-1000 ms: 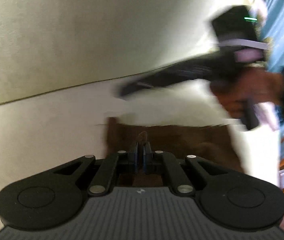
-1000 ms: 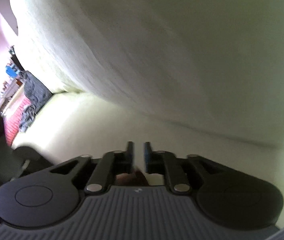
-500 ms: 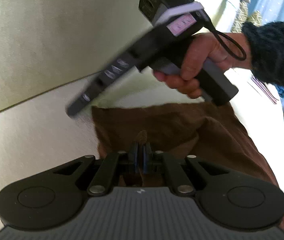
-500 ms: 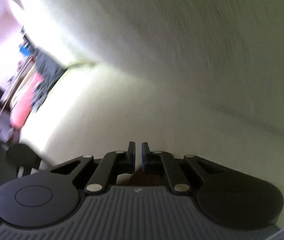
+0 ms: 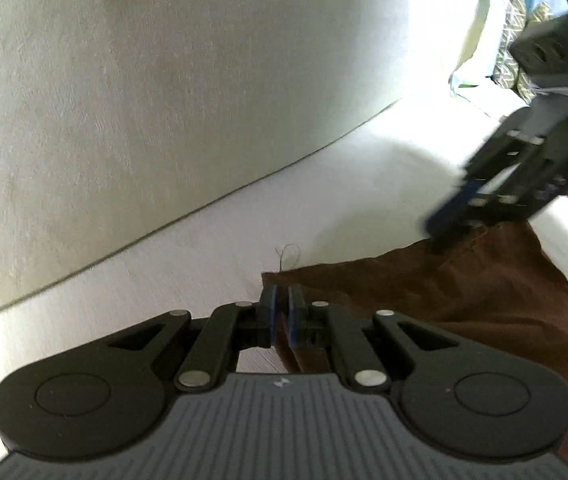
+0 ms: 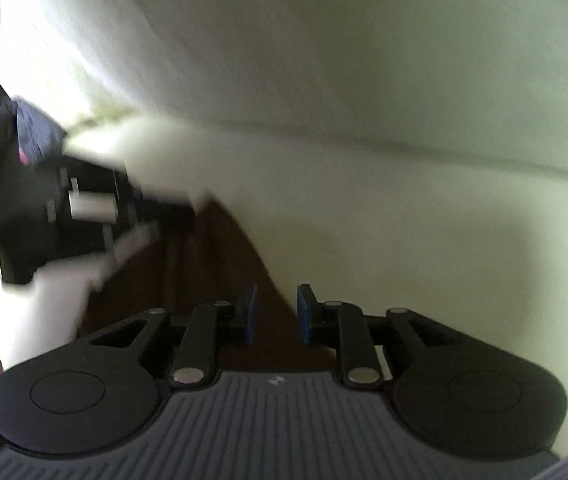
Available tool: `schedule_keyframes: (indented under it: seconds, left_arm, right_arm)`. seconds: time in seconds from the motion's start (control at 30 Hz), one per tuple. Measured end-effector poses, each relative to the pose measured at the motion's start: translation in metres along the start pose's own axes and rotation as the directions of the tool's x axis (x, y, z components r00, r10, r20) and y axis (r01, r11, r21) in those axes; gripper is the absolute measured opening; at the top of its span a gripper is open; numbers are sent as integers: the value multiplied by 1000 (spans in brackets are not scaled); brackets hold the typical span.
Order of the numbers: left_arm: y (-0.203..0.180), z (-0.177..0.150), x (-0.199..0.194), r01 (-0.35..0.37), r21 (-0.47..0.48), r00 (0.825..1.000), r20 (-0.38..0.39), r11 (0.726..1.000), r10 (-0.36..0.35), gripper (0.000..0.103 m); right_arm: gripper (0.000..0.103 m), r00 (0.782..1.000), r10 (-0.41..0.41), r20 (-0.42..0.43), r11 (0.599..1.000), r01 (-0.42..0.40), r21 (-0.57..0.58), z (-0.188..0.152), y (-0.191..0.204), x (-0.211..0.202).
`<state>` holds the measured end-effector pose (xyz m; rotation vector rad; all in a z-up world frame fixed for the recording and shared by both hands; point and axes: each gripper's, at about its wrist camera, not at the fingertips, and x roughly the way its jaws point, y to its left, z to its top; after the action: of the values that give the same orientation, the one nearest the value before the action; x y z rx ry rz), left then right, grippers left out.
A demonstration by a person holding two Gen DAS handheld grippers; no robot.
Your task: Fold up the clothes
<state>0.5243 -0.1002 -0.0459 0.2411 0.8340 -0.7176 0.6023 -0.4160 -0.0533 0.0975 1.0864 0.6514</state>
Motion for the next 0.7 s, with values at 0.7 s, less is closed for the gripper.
schedule_keyframes:
  seconds: [0.7]
  left_arm:
    - [7, 6, 12, 67, -95, 998, -7, 993, -68, 4]
  right_arm:
    - [21, 966, -188, 178, 919, 108, 380, -104, -7, -43]
